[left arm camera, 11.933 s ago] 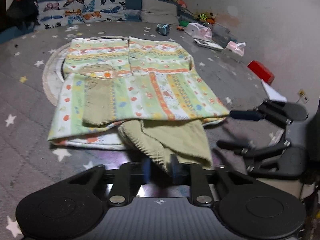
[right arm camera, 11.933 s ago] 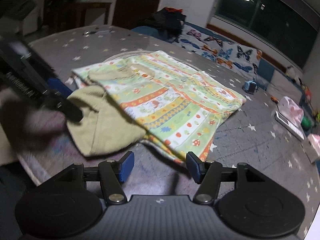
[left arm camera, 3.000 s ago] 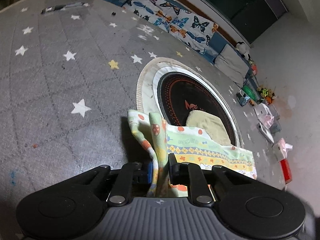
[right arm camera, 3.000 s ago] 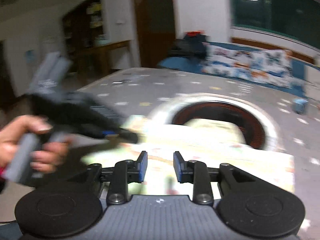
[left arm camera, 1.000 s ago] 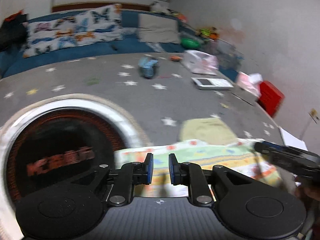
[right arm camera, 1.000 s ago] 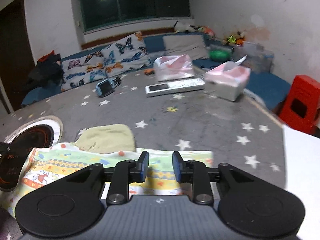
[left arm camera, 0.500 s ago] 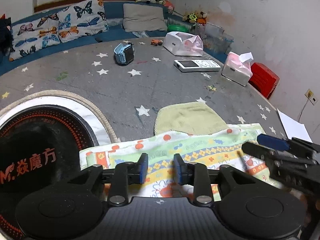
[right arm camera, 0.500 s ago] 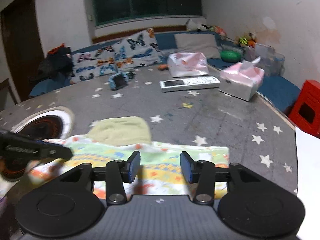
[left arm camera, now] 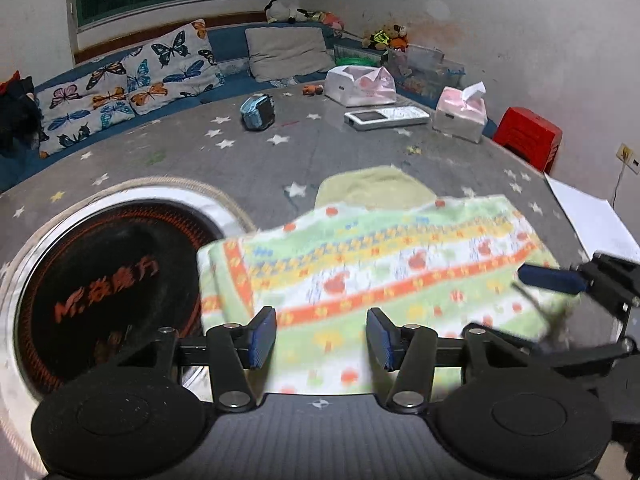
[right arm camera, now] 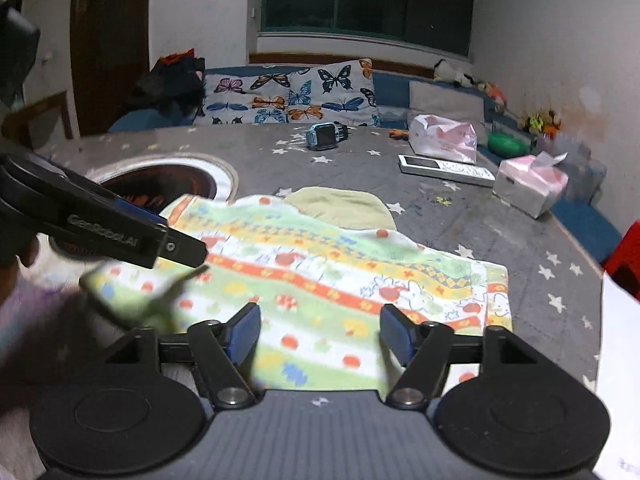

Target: Fold clothes

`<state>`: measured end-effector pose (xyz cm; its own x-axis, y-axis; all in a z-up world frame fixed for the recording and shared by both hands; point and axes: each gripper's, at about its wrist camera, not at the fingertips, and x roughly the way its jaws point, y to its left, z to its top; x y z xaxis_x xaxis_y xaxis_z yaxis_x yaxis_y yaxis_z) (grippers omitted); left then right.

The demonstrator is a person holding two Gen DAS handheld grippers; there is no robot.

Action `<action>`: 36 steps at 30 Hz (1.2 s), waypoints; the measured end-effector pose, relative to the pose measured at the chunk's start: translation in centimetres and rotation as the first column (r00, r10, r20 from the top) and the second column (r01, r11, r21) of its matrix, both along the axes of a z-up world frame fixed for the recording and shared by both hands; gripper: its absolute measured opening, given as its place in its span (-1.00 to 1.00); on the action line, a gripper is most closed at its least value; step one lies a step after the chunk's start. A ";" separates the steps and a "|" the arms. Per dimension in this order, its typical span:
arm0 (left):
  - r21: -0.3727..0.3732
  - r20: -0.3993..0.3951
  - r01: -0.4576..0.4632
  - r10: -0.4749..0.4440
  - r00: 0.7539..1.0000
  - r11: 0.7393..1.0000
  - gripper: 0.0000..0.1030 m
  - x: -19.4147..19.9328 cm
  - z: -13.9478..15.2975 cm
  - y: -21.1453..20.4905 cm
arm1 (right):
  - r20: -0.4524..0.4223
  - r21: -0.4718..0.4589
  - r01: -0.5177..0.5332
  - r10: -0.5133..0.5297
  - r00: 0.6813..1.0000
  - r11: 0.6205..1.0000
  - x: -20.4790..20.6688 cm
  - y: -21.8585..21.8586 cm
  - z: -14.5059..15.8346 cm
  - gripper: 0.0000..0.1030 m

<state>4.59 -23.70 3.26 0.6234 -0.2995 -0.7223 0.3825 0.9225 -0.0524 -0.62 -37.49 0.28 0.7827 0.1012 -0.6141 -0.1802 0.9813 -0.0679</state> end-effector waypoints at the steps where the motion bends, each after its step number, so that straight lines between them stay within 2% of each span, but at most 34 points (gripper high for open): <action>1: 0.002 0.002 0.003 -0.003 1.000 1.000 0.05 -0.6 -0.1 0.2 | 0.002 -0.010 0.004 -0.004 1.000 1.000 -0.4 0.1 0.0 0.38; 9: 0.021 0.024 -0.004 0.003 1.000 1.000 0.13 -2.6 -0.8 1.3 | -0.002 -0.009 0.039 -0.039 0.999 0.999 -2.0 0.1 -0.1 0.46; 12: -0.009 0.017 -0.020 0.020 1.000 1.000 0.24 -3.2 -0.4 2.1 | -0.002 -0.018 0.051 -0.051 0.999 0.999 -2.4 0.2 -0.1 0.47; 15: -0.034 0.008 -0.043 0.043 0.999 0.998 0.41 -3.8 -0.4 2.9 | -0.007 0.014 0.071 -0.070 0.997 0.997 -2.9 0.0 0.1 0.50; 18: -0.038 -0.005 -0.058 0.058 0.998 0.998 0.54 -4.5 -0.6 3.5 | -0.023 0.032 0.116 -0.115 0.993 0.993 -3.3 0.0 0.1 0.66; 19: -0.037 -0.009 -0.063 0.062 0.998 0.997 0.64 -4.7 -0.7 3.7 | -0.027 0.037 0.125 -0.124 0.992 0.991 -3.4 0.0 0.0 0.66; 21: -0.040 -0.007 -0.069 0.069 0.998 0.997 0.69 -5.1 -0.7 3.9 | -0.035 0.047 0.139 -0.137 0.990 0.989 -3.5 -0.1 -0.1 0.67; 23: -0.043 -0.006 -0.076 0.076 0.997 0.996 0.83 -5.5 -0.6 4.2 | -0.043 0.057 0.152 -0.150 0.988 0.987 -3.6 -0.1 -0.2 0.70; 26: -0.050 -0.003 -0.086 0.086 0.996 0.995 0.92 -6.0 -0.5 4.5 | -0.053 0.062 0.167 -0.164 0.985 0.984 -3.8 0.0 -0.3 0.74; 28: -0.054 -0.001 -0.093 0.093 0.996 0.994 1.00 -6.3 -0.5 4.7 | -0.054 0.062 0.177 -0.173 0.983 0.982 -4.0 0.1 -0.3 0.84; 36: -0.043 -0.010 -0.114 0.114 0.993 0.992 1.00 -7.3 -0.8 5.1 | -0.053 0.104 0.211 -0.206 0.977 0.972 -4.8 0.3 -0.2 0.93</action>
